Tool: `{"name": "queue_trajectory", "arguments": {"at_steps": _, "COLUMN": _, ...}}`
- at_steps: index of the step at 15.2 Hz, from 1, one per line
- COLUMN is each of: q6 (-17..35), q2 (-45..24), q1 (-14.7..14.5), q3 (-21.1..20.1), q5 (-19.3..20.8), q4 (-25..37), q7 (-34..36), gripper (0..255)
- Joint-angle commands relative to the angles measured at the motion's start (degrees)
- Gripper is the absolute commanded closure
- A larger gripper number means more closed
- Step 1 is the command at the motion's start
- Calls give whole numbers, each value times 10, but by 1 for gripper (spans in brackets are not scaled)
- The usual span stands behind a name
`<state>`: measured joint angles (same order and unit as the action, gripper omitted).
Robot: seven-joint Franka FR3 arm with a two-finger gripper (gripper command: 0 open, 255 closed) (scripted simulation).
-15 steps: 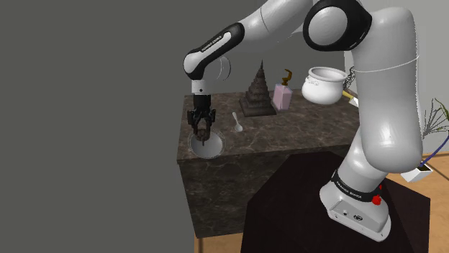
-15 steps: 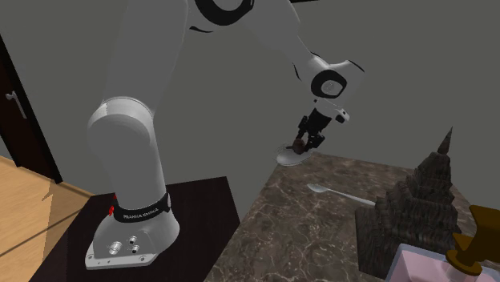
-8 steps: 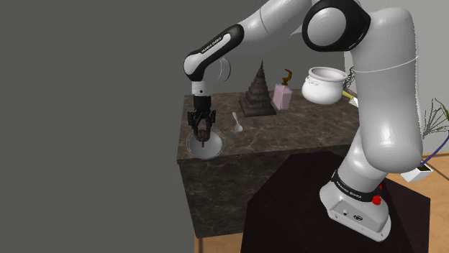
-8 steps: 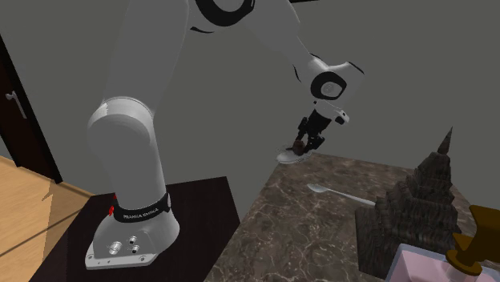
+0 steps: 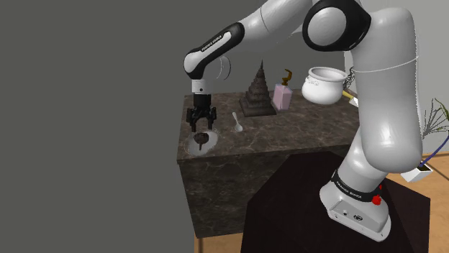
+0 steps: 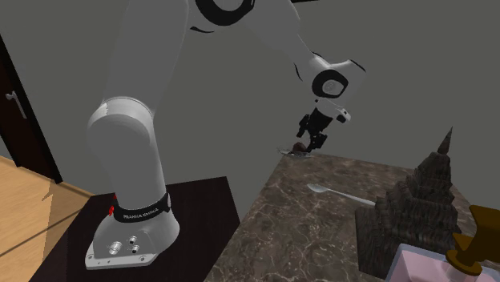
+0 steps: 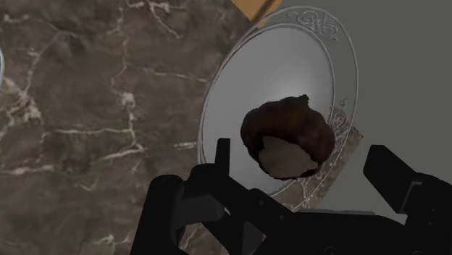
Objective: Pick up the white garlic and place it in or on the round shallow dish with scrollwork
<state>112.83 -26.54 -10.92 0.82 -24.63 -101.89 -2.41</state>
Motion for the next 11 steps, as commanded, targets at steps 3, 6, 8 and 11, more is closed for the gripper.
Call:
{"name": "queue_trajectory", "arguments": {"at_steps": 3, "q6": -55, "q2": 13, "q1": 11, "q3": 7, "q5": 10, "q4": 40, "q7": 8, "gripper": 0}}
{"name": "queue_trajectory", "arguments": {"at_steps": 6, "q6": -55, "q2": 13, "q1": 11, "q3": 7, "q5": 10, "q4": 40, "q7": 8, "gripper": 0}}
{"name": "queue_trajectory", "arguments": {"at_steps": 8, "q6": -55, "q2": 13, "q1": 11, "q3": 7, "q5": 10, "q4": 40, "q7": 8, "gripper": 0}}
{"name": "queue_trajectory", "arguments": {"at_steps": 11, "q6": -55, "q2": 13, "q1": 11, "q3": 7, "q5": 10, "q4": 40, "q7": 8, "gripper": 0}}
